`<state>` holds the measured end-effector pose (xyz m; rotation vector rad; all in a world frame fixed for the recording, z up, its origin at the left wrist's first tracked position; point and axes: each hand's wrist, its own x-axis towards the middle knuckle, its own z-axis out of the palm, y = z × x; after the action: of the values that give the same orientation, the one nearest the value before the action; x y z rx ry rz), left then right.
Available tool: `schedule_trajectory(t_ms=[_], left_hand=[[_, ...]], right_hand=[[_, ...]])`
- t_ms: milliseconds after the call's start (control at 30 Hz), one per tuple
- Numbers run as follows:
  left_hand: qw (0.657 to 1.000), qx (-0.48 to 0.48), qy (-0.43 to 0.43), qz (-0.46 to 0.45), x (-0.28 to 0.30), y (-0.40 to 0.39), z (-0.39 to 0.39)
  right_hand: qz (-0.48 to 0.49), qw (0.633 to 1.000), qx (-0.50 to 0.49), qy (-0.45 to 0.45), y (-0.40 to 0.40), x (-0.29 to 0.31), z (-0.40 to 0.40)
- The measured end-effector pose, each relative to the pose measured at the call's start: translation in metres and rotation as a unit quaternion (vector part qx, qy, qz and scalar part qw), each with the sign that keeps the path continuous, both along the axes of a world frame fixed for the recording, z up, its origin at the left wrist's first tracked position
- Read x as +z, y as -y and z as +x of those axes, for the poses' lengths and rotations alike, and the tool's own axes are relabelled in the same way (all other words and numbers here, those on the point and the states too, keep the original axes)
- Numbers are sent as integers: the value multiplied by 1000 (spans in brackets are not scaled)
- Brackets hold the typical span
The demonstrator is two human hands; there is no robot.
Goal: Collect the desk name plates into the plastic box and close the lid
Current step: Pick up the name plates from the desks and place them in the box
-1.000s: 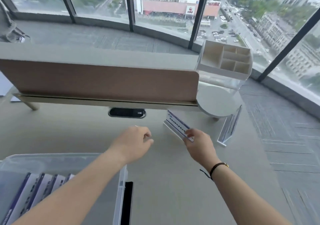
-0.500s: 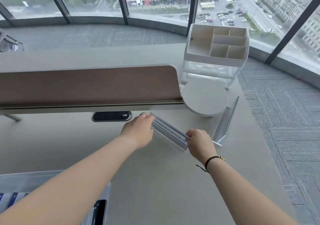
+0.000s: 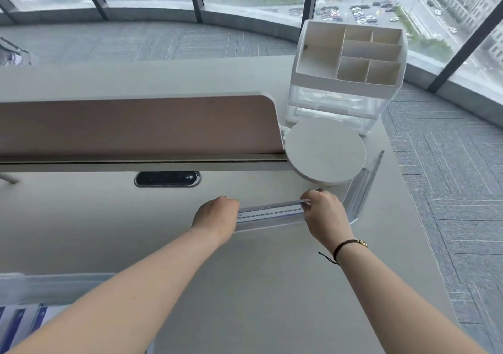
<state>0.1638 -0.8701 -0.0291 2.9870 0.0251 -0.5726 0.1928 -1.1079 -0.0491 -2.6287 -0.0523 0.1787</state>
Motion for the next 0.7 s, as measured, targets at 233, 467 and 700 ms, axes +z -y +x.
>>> schedule_trajectory(t_ms=[233,467,700], left_hand=[[1000,14,5,-19,10,-5,-8],[993,39,91,-64,61,-16,-42],[967,122,184,-130,100,-45,-122]], right_hand=[[10,1000,22,-4,1,6,-2],[61,995,34,68,-11,41,-17],[101,980,115,126,-46,98,-48]])
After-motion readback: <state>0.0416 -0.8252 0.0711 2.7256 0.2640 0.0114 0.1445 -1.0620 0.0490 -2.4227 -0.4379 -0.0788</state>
